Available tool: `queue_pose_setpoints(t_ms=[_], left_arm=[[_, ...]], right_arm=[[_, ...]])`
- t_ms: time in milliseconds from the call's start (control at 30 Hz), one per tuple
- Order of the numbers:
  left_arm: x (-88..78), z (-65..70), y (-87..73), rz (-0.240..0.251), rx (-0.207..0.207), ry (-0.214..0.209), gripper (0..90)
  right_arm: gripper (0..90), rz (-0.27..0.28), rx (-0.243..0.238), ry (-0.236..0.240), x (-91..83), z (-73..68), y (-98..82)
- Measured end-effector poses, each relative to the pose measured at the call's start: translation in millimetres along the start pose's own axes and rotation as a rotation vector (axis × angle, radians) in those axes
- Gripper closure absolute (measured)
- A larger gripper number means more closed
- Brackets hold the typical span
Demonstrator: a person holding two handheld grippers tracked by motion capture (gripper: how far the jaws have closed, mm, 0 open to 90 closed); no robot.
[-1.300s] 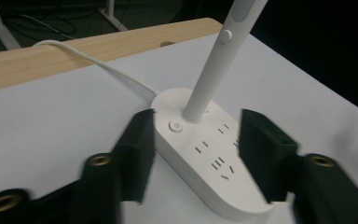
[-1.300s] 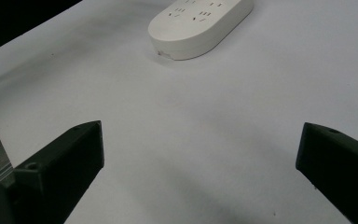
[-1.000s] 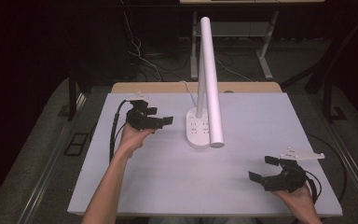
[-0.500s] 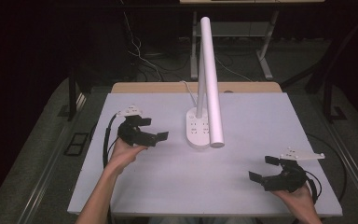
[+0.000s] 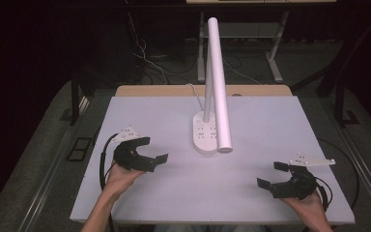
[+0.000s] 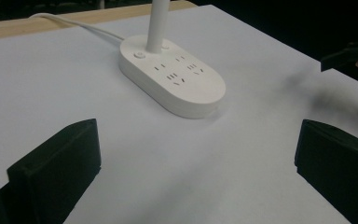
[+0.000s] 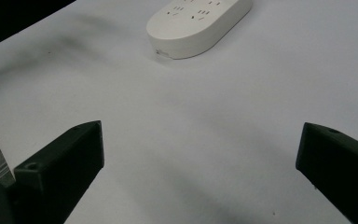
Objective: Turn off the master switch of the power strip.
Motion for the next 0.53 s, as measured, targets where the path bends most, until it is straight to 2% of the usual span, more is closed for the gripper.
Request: queue_pose_setpoints(t_ms=[233, 533], left_arm=[[-7.8, 7.2, -19.4, -0.001, -0.010, 0.008, 0.0], [-7.6, 13.4, -45.8, 0.003, -0.038, -0.004, 0.0]], right_arm=[[0.2, -0.002, -0.005, 0.003, 1.3, -1.3, 0.1], [0.2, -0.009, -0.003, 0.007, 2.3, -2.7, -1.7]])
Point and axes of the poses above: each handheld gripper's, and its own axes: x roughly forward along the jaws, y roughly out of its top, z roughly to its right, the point moved 7 cm from there along x, roughly forward along the jaws, and after that the axes turned 7 degrees about -y, right-handed, at the moved point
